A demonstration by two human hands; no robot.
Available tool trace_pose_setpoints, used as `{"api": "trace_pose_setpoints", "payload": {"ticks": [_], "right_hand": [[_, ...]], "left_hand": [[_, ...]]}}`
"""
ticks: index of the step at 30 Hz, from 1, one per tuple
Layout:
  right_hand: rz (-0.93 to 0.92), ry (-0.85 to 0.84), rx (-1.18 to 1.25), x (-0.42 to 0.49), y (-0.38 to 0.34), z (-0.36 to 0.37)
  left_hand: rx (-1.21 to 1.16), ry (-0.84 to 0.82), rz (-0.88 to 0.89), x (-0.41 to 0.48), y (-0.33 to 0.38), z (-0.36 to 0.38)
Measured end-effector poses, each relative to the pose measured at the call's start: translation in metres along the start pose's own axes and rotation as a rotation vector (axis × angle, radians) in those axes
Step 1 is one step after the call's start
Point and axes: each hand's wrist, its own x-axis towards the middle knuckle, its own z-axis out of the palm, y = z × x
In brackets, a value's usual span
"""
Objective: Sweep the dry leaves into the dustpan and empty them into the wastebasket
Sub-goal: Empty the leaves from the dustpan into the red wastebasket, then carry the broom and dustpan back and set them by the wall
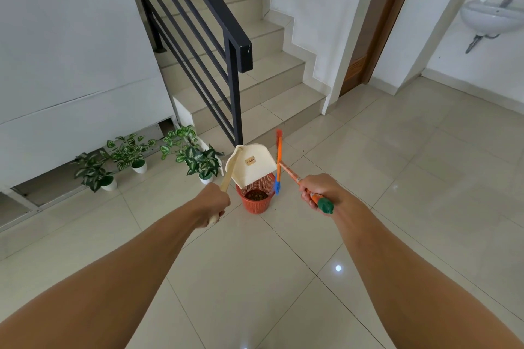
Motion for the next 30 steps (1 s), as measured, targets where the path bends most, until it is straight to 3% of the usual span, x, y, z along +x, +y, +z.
{"api": "trace_pose_setpoints", "payload": {"ticks": [6, 12, 20, 30], "right_hand": [[-0.047, 0.008, 0.042, -0.013, -0.004, 0.016], [-0.081, -0.041, 0.186, -0.043, -0.005, 0.080], [-0.009, -0.057, 0.108, -0.094, 0.024, 0.236], [0.099, -0.223, 0.028, -0.168, 0.097, 0.459]], "left_hand": [[-0.342, 0.014, -0.072, -0.023, 0.001, -0.043], [-0.674, -0.004, -0.111, -0.059, -0.038, -0.112], [-0.853, 0.042, -0.175, -0.122, -0.182, -0.210], [-1.117, 0.210, -0.332, -0.198, -0.401, -0.317]]}}
